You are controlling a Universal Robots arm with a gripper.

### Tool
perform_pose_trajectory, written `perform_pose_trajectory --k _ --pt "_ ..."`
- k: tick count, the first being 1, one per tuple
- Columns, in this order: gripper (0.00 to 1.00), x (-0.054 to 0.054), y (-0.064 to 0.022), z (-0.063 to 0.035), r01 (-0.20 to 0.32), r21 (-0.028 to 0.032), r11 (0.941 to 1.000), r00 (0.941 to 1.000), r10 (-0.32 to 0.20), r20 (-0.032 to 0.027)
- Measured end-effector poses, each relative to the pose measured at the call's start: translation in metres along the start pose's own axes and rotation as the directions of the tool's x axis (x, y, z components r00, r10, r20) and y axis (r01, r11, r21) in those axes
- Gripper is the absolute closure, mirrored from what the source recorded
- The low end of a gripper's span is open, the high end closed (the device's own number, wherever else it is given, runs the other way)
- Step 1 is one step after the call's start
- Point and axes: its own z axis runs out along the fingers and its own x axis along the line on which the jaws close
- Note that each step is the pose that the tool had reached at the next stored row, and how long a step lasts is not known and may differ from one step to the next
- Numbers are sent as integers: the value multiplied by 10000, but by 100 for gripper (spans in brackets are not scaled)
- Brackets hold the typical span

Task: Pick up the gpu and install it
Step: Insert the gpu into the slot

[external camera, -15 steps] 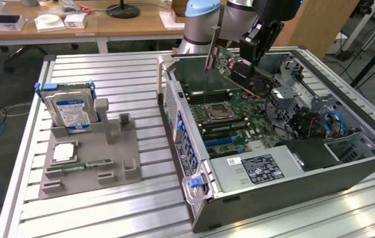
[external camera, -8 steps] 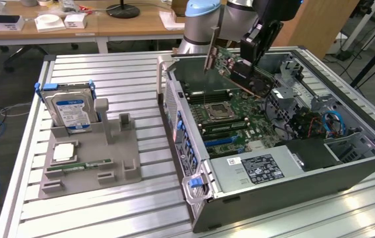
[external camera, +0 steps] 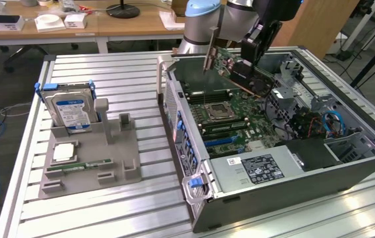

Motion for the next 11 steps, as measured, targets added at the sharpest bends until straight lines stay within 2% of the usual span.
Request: perform_pose_trajectory --k 11 --pt "74 0 0 1 495 -3 9988 9988 -495 -22"
